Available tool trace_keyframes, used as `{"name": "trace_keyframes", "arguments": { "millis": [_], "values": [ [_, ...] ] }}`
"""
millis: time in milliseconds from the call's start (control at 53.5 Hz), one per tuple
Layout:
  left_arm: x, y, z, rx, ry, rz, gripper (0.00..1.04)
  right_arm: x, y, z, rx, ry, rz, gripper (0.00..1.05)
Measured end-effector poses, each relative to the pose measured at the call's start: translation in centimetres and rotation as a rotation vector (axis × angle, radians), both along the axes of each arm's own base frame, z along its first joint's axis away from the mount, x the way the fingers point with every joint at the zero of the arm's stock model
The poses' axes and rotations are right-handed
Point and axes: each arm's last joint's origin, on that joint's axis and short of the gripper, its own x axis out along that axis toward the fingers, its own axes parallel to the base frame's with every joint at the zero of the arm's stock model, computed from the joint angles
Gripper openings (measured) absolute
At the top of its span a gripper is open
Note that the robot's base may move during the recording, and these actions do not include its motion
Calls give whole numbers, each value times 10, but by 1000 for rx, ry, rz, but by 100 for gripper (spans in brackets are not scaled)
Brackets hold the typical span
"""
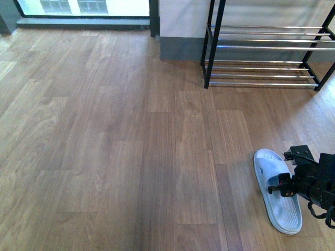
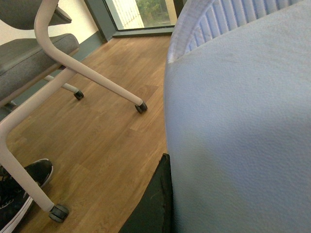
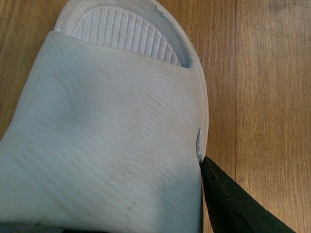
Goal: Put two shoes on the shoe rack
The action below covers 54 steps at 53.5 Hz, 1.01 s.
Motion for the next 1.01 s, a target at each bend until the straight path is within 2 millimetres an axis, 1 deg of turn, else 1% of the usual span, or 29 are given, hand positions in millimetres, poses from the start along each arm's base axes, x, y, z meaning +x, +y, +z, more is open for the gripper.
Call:
{"name": "trace_keyframes", "arguments": {
  "millis": [243,374,430,467,523,542,561,579,654,673,691,710,729,747,766,785,803,822,878,897,916,934,953,1009],
  "values": [
    [0,0,0,0,0,0,2,-1,1,3,-1,-20,-8,1],
    [0,0,0,0,0,0,2,-7,4,13,-6,-20,21,1],
    [0,0,0,0,0,0,2,-9,5,21,-12,-19,42,1],
    [0,0,0,0,0,0,2,-9,5,31,-25,-26,64,1],
    [0,0,0,0,0,0,2,-9,5,56,-62,-55,115,1],
    [0,0,0,0,0,0,2,-9,6,61,-67,-60,124,1],
    [0,0,0,0,0,0,2,-8,5,72,-81,-73,138,1],
    [0,0,0,0,0,0,2,-7,5,78,-90,-80,146,1],
    [0,0,0,0,0,0,2,-6,5,128,-147,-153,210,1],
    [0,0,0,0,0,0,2,-7,6,147,-171,-179,226,1],
    [0,0,0,0,0,0,2,-9,7,161,-189,-194,238,1],
    [0,0,0,0,0,0,2,-10,7,167,-192,-202,242,1],
    [0,0,0,0,0,0,2,-12,8,180,-199,-222,252,1],
    [0,0,0,0,0,0,2,-13,8,186,-204,-231,258,1],
    [0,0,0,0,0,0,2,-16,9,198,-214,-246,267,1],
    [0,0,0,0,0,0,2,-18,10,204,-218,-253,270,1],
    [0,0,0,0,0,0,2,-22,11,216,-225,-266,279,1],
    [0,0,0,0,0,0,2,-29,13,232,-227,-281,287,1],
    [0,0,0,0,0,0,2,-45,19,264,-238,-323,313,1],
    [0,0,0,0,0,0,2,-54,22,279,-238,-344,325,1],
    [0,0,0,0,0,0,2,-57,23,284,-238,-351,328,1],
    [0,0,0,0,0,0,2,-64,25,294,-239,-364,334,1],
    [0,0,0,0,0,0,2,-73,28,308,-248,-392,343,1],
    [0,0,0,0,0,0,2,-93,35,335,-260,-447,355,1]
  ]
}}
